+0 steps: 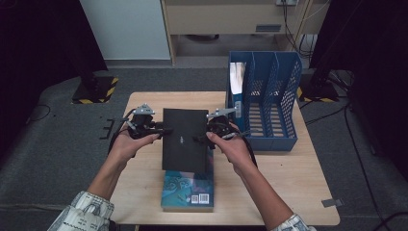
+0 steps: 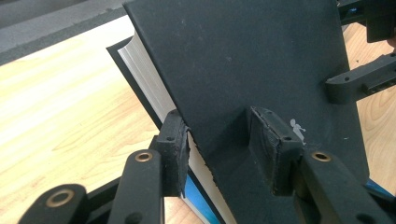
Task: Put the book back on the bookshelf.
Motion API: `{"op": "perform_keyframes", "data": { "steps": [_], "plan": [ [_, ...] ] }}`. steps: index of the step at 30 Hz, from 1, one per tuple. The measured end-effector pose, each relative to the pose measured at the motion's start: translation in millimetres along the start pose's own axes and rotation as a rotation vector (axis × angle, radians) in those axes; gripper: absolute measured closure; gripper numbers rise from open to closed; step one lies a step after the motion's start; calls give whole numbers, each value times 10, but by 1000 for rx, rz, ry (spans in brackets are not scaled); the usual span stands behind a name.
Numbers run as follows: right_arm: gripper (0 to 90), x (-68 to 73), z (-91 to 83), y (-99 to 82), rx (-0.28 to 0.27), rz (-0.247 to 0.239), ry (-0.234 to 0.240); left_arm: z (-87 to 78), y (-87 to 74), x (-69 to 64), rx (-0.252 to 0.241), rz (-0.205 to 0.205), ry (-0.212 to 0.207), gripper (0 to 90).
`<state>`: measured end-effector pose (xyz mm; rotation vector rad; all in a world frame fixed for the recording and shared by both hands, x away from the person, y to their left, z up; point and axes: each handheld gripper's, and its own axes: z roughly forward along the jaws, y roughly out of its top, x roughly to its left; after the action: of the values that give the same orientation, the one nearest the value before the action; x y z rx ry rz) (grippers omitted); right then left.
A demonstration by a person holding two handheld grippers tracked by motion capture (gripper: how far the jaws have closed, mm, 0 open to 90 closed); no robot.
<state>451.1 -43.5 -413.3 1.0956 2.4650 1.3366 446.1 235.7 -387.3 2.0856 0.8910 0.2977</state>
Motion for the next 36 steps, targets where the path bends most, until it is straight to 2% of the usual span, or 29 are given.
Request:
{"op": "perform_keyframes", "data": {
  "steps": [4,8,19,24,27,30,36],
  "plan": [
    [264,-41,-6,63,-21,7,-6,14,64,11,5,20,1,590],
    [268,-96,1,112,-15,1,-6,25,102,38,0,13,-4,613],
    [286,-166,-13,274,-28,9,-22,69,249,101,-19,13,16,631],
    [293,-207,0,358,-29,7,-36,94,312,149,-28,3,21,632],
    [294,-221,-1,398,-29,4,-53,107,346,141,-34,14,32,631],
    [302,-212,-22,406,-31,-8,-53,80,339,141,-29,24,23,631],
    [301,-77,-79,386,-32,-61,-82,-21,293,47,-30,51,34,630]
  ]
}}
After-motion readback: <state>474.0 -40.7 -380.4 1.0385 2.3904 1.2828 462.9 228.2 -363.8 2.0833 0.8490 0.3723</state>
